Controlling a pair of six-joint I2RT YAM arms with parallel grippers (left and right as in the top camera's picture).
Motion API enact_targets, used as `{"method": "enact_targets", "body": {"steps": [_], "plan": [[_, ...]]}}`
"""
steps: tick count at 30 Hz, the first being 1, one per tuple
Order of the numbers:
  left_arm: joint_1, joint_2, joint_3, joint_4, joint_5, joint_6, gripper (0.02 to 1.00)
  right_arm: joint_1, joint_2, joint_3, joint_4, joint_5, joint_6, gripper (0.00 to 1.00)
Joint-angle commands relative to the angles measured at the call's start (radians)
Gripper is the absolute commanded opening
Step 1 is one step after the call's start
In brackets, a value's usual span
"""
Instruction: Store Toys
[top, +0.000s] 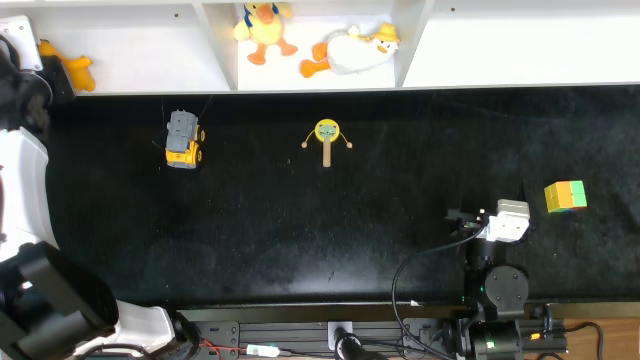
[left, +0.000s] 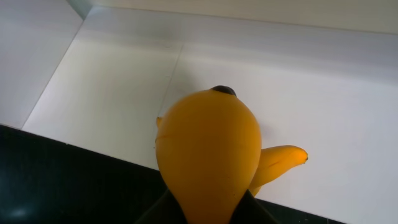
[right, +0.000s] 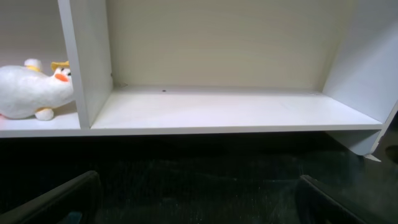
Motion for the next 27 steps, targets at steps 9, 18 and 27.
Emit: {"method": "enact_targets", "body": {"steps": [9, 18, 27], "plan": [[-0.021, 0.046, 0.034, 0.05, 0.021, -0.03, 0.069, -0.003, -0.009, -0.013, 0.003, -0.006, 0.007, 0.993], [-0.027, 0.046, 0.034, 0.058, 0.022, -0.03, 0.128, -0.003, -0.009, -0.013, 0.003, -0.006, 0.007, 0.993], [-0.027, 0.046, 0.034, 0.058, 0.022, -0.03, 0.768, -0.003, -0.009, -0.013, 0.003, -0.006, 0.007, 0.996]]}}
